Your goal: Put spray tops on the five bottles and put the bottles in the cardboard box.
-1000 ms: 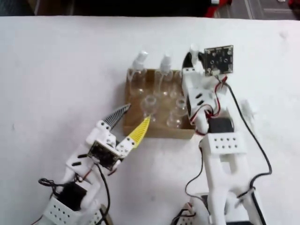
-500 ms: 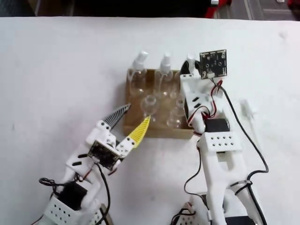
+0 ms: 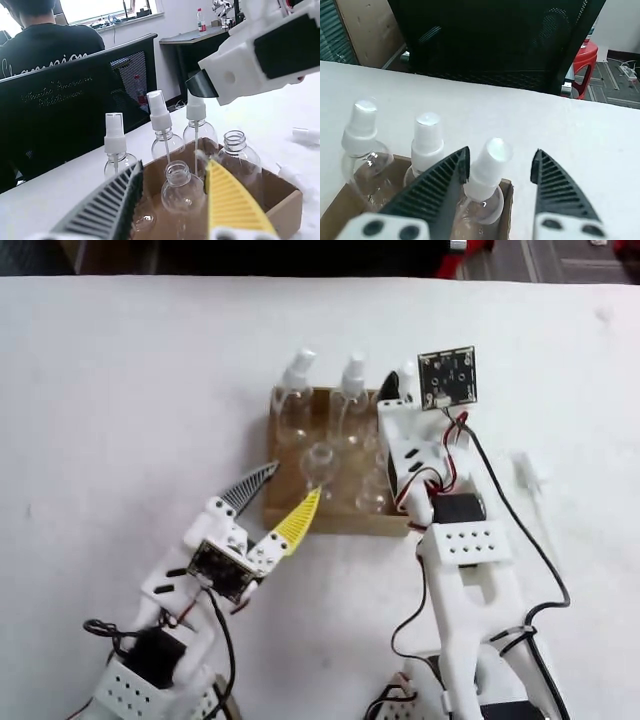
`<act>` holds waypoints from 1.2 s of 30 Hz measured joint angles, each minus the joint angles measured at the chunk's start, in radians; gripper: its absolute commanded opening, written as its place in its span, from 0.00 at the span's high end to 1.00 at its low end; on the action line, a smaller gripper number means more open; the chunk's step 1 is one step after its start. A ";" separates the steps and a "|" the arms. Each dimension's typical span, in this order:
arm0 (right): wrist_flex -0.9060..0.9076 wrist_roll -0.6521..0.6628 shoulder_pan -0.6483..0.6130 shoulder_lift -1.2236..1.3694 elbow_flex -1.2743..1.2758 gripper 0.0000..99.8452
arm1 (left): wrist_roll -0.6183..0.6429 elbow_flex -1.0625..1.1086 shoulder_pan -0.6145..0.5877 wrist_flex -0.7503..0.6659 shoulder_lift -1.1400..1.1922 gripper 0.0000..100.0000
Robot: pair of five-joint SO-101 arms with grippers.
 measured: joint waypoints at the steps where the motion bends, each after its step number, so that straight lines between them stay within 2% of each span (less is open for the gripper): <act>1: 0.000 0.000 0.000 0.000 0.000 0.84 | 0.000 0.000 0.000 0.000 0.000 0.81; 8: 0.000 0.000 0.002 -0.006 0.000 0.84 | 0.000 0.000 0.000 0.000 0.000 0.81; 11: 0.006 0.000 0.002 -0.071 0.002 0.89 | 0.000 0.000 0.000 0.000 0.000 0.81; 16: 0.146 0.000 0.005 -0.244 0.002 0.98 | 0.000 0.000 0.000 0.000 0.000 0.83; 19: 0.235 0.000 0.081 -0.344 0.002 0.98 | 0.000 0.000 -0.003 0.000 0.000 0.89; 22: 0.319 -0.005 0.222 -0.413 0.015 0.98 | 0.000 0.000 -0.021 0.000 0.000 0.94; 24: 0.348 -0.054 0.315 -0.431 0.064 0.98 | 0.000 0.000 -0.035 0.000 0.000 0.96; 29: 0.290 -0.196 0.404 -0.440 0.278 0.98 | 0.000 -0.002 -0.064 0.000 0.000 0.97; 36: 0.018 -0.212 0.405 -0.443 0.529 0.98 | 0.000 -0.002 -0.066 0.000 0.000 0.97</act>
